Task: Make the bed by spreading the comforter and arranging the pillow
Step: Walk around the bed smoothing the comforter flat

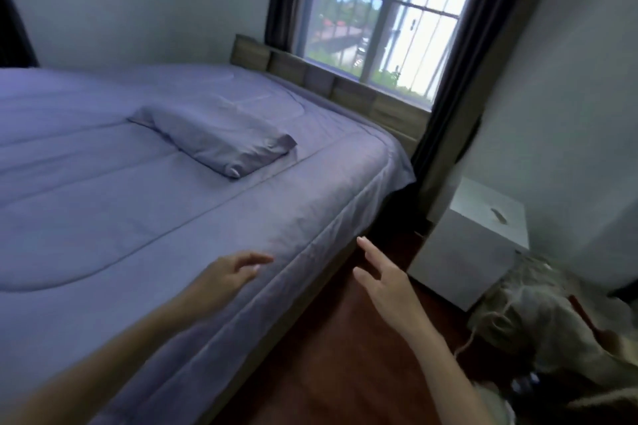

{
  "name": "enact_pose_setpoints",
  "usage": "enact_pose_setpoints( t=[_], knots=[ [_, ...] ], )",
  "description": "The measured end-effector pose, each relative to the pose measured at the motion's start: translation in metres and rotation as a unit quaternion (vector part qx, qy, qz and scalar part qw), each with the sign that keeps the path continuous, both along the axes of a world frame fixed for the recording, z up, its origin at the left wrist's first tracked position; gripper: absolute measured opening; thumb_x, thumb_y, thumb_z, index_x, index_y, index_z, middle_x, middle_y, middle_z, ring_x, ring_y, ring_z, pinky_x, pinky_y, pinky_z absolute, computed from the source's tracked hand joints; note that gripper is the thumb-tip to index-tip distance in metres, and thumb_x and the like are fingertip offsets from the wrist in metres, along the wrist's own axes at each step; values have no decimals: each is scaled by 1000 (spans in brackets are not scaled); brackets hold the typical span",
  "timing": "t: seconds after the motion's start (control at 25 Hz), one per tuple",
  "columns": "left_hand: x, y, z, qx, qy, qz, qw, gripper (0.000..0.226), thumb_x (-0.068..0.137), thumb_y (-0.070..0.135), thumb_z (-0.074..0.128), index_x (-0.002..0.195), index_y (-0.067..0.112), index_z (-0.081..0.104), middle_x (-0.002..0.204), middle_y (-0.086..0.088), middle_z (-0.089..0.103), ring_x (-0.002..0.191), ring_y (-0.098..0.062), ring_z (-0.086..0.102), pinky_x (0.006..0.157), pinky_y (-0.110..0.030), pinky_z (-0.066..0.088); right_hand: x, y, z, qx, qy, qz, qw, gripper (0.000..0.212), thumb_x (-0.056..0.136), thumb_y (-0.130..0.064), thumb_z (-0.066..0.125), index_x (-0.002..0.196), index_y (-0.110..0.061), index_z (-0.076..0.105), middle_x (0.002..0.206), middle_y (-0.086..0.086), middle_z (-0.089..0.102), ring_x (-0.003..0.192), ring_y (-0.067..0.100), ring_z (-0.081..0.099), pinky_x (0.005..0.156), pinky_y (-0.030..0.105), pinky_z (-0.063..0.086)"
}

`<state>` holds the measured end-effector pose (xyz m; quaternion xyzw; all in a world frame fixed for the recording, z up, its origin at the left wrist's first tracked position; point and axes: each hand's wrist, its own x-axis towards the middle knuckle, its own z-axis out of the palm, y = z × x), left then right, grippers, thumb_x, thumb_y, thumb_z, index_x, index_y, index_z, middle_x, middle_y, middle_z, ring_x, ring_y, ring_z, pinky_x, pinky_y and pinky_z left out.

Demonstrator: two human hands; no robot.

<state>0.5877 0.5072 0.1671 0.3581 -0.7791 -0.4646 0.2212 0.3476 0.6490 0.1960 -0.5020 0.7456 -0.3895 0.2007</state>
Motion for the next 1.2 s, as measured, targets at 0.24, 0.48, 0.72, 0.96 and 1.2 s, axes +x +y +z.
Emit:
enact_pose_setpoints(
  t=[0.24,0.48,0.72,0.96,1.2],
  knots=[
    [-25,-98,-44,74,-96,45,992,26,96,13,50,96,37,59,106,18,64,100,3,60,77,-3,42,-77,-140,7,50,0,26,998,48,91,-11,58,136,-26,50,128,9,62,121,15,55,94,8,36],
    [-59,-196,-76,94,-120,163,975,22,95,16,50,108,29,63,120,6,66,107,-8,59,92,-21,42,-105,-271,-13,59,-15,95,994,40,91,-13,57,125,-32,56,122,4,62,123,15,53,100,30,43],
    [-100,-269,-105,121,-129,268,947,27,95,16,47,116,22,62,124,3,63,111,-13,58,91,-22,42,-127,-382,-75,108,-27,168,979,31,93,-16,54,121,-28,61,121,5,63,116,14,56,81,20,41],
    [-139,-321,-150,61,-225,388,892,37,93,16,43,129,20,52,138,0,52,122,-20,51,99,-29,41,-142,-514,-132,140,6,259,956,34,95,-17,49,128,-21,57,131,10,58,120,21,53,82,24,36],
    [-158,-335,-200,4,-363,418,833,42,86,12,47,127,10,55,131,-9,56,116,-31,56,99,-36,44,-95,-578,-229,153,97,432,883,44,96,-18,45,140,-16,44,153,7,33,141,25,32,112,36,27]
  ],
)
